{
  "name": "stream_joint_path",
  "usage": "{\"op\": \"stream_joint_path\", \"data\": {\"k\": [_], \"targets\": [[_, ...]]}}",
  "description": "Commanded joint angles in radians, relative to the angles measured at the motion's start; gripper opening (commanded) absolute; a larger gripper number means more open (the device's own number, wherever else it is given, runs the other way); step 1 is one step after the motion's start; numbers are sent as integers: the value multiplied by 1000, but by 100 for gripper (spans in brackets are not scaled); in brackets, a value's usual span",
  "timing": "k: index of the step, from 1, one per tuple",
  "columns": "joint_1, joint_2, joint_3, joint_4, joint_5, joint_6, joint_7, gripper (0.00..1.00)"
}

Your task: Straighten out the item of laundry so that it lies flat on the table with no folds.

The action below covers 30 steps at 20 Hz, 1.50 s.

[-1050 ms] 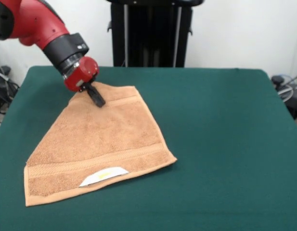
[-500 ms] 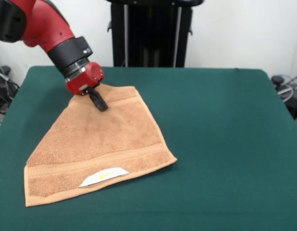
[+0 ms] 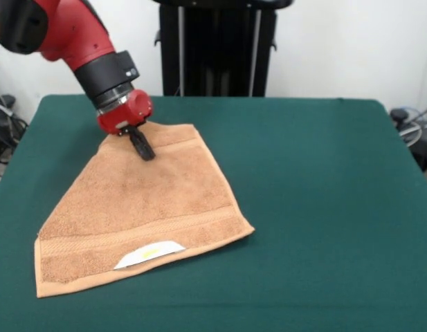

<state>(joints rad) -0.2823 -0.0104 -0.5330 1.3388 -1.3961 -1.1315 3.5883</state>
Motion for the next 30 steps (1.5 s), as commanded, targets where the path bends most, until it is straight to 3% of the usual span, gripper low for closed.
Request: {"op": "stream_joint_path", "data": {"k": [1,5,11,20,30], "targets": [[-80,170,173,-91,124,216,-69,0],[-153,204,248,-132,102,27,-59,0],[-166,227,270,-172,82,-83,-34,0],[-120,213,224,-143,128,-32,-33,0],[-113,217,260,-127,189,-31,-44,0]]}}
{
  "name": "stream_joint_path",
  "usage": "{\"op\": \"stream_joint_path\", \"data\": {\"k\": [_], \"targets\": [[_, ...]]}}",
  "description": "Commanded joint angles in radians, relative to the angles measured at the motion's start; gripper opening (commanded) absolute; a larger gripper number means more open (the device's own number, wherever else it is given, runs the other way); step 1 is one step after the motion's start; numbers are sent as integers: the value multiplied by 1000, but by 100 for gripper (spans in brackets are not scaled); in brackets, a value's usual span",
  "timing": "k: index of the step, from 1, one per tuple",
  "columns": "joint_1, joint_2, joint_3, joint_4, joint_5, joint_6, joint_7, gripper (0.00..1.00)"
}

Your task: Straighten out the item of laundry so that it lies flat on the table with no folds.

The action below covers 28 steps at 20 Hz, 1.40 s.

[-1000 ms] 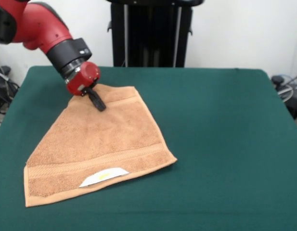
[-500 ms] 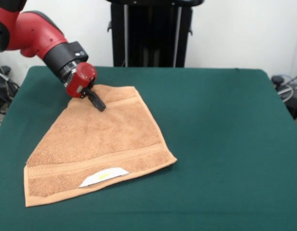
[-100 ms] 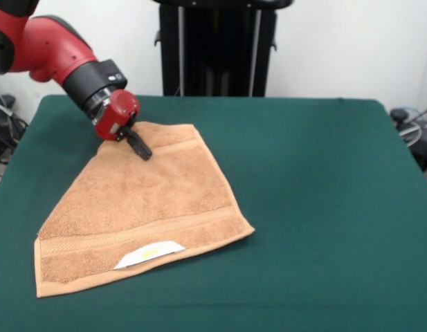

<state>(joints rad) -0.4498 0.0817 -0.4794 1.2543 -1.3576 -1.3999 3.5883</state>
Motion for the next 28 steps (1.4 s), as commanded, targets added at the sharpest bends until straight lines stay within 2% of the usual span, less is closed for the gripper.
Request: {"op": "stream_joint_path", "data": {"k": [1,10,28], "targets": [[55,126,215,-41,159,236,-44,0],[68,127,255,-24,213,204,-37,0],[74,134,299,-48,146,100,94,0]]}}
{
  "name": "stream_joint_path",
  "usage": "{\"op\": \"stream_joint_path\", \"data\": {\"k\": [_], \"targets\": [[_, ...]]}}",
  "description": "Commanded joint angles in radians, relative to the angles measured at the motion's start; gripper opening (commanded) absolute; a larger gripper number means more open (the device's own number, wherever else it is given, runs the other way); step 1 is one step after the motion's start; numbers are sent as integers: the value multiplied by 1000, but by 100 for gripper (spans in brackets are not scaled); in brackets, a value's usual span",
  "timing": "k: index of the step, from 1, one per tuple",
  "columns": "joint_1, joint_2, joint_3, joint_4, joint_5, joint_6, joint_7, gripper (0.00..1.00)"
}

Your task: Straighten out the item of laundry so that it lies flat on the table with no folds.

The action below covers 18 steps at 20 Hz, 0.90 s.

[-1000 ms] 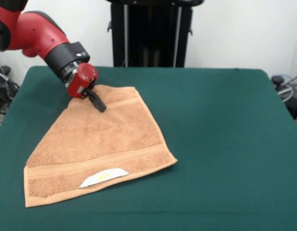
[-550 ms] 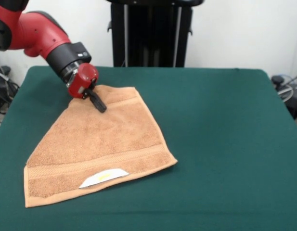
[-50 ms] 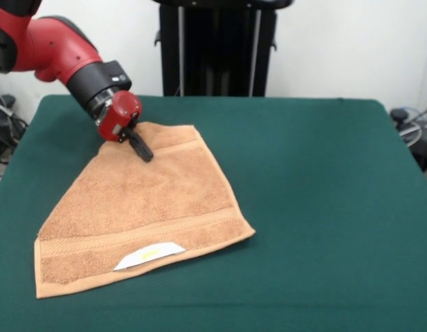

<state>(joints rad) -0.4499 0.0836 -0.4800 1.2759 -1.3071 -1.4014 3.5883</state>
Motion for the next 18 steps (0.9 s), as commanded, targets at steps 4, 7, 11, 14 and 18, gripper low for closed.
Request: {"op": "stream_joint_path", "data": {"k": [4,7,11,14,18], "targets": [[70,138,315,-91,49,47,163,0],[80,131,323,-85,30,39,247,0],[108,135,330,-121,-89,-27,489,0],[123,150,340,-155,-152,-75,572,0],[149,150,332,-163,-194,-90,684,0]]}}
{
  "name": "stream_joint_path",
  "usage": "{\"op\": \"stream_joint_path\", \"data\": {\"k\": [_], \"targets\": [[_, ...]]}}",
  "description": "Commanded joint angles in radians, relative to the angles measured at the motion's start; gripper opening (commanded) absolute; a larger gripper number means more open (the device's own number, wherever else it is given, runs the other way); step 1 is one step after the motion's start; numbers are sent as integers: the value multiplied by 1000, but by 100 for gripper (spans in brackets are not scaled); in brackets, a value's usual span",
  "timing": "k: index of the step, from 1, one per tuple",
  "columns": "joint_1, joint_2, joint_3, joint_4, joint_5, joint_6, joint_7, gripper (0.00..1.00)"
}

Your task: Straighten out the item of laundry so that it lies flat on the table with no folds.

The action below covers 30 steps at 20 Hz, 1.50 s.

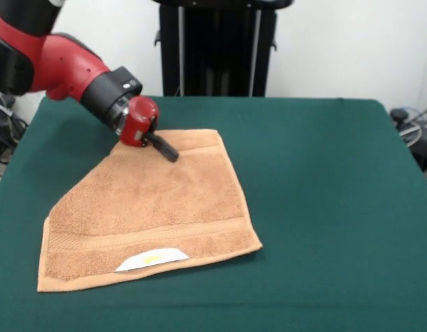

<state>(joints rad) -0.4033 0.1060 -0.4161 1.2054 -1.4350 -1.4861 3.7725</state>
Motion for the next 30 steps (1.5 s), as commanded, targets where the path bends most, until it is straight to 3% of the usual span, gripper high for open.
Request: {"op": "stream_joint_path", "data": {"k": [1,7,13,17,18,21,24,30], "targets": [[106,126,266,-89,-67,-8,513,0],[122,116,247,-70,-62,-15,552,0],[149,90,176,-16,-22,85,510,0],[203,-21,-8,107,21,281,472,0],[215,-57,-75,129,-6,291,492,0],[229,-135,-197,160,-131,167,659,0],[215,-170,-245,139,-217,51,762,0],[224,-204,-307,139,-294,-21,841,0]]}}
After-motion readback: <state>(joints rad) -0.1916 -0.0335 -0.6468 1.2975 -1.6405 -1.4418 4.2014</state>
